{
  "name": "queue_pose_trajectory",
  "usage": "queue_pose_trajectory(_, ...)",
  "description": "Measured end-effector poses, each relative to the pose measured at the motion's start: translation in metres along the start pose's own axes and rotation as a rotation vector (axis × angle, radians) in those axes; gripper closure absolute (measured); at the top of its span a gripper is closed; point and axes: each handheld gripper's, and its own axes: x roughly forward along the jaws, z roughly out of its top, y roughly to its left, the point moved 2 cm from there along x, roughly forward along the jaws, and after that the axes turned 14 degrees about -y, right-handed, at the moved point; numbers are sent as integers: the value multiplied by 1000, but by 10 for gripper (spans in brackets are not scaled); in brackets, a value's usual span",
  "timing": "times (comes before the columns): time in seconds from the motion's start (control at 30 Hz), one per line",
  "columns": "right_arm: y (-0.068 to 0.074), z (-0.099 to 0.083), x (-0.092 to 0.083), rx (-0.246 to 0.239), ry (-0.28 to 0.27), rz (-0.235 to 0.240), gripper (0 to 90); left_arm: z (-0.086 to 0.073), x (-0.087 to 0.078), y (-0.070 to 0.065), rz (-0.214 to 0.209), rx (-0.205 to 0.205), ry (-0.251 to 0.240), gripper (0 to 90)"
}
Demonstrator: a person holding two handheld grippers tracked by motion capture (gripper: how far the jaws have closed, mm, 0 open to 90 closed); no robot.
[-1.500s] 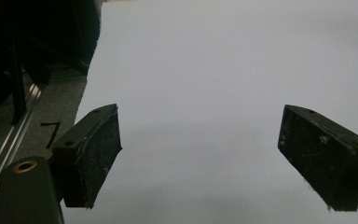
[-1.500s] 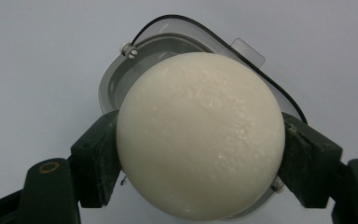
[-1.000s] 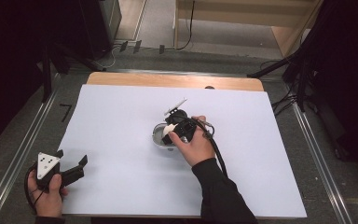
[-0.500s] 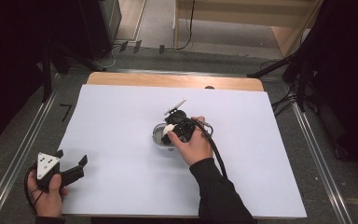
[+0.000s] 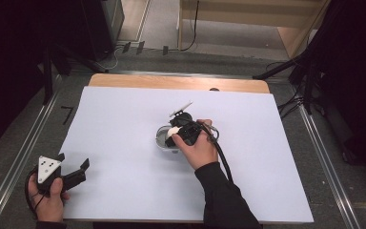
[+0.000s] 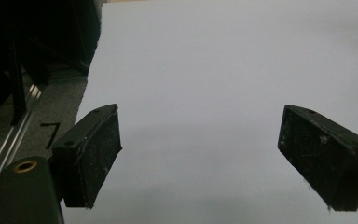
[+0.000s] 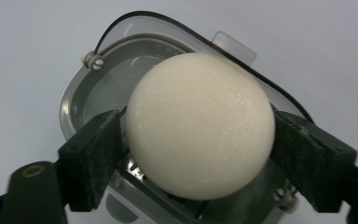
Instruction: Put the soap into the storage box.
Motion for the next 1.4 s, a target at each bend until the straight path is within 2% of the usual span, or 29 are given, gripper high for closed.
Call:
queue_pose_trajectory(0.07,0,1,-3,8,-1,2,132,0,0,0,0,1,1,138)
queue_pose_trajectory(0.3,-3,2,-14,18,-36,1,130,0,0,0,0,0,0,138)
queue_pose_trajectory(0.67,-8,0,-28,29,-58,-9,127,0,0,0,2,0,0,139)
queue_pose_trajectory(1.4,-46,-24,-52,89,-86,-51,124,0,0,-1,2,1,1,138)
